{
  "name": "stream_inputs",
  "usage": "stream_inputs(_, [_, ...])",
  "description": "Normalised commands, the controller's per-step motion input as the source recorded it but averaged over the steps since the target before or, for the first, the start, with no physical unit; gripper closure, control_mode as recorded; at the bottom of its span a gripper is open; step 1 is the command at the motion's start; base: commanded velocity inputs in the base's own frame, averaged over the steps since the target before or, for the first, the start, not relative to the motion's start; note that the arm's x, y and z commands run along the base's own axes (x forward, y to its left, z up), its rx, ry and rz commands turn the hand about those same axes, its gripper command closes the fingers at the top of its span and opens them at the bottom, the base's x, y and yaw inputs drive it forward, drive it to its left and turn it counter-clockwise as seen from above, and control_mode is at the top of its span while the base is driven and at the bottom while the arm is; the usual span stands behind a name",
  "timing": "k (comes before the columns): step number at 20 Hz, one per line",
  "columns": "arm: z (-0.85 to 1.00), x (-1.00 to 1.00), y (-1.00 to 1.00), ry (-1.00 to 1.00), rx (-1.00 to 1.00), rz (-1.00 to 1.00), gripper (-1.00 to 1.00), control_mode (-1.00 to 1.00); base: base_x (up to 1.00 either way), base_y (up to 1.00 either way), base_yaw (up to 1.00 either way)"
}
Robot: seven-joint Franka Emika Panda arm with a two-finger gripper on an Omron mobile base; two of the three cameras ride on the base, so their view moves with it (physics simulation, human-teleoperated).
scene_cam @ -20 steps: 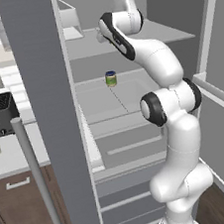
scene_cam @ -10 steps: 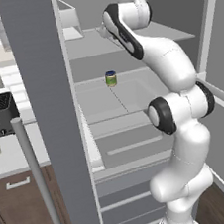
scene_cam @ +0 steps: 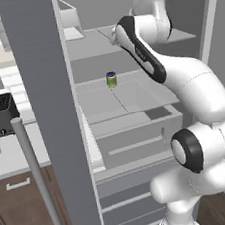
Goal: Grab a lemon wedge from the fridge and one ice cube from the ice bowl, and put them in the glass of lemonade.
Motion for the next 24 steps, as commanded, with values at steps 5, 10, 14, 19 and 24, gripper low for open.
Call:
stream_inputs(5, [-0.32, -1.00, -0.01, 0.01, 0.01, 0.00, 1.00, -1.00, 0.00, 0.00, 0.00])
stream_inputs(10, [-0.59, -1.00, -0.13, 0.26, 0.00, -0.07, 1.00, -1.00, 0.00, 0.00, 0.00])
stream_inputs(14, [-0.50, -0.97, -0.17, 0.31, 0.01, -0.15, 1.00, -1.00, 0.00, 0.00, 0.00])
stream_inputs(19, [-0.23, -0.90, -0.30, 0.22, 0.03, -0.19, 1.00, -1.00, 0.00, 0.00, 0.00])
stream_inputs(24, [-0.25, -0.95, -0.26, 0.10, 0.07, -0.03, 1.00, -1.00, 0.00, 0.00, 0.00])
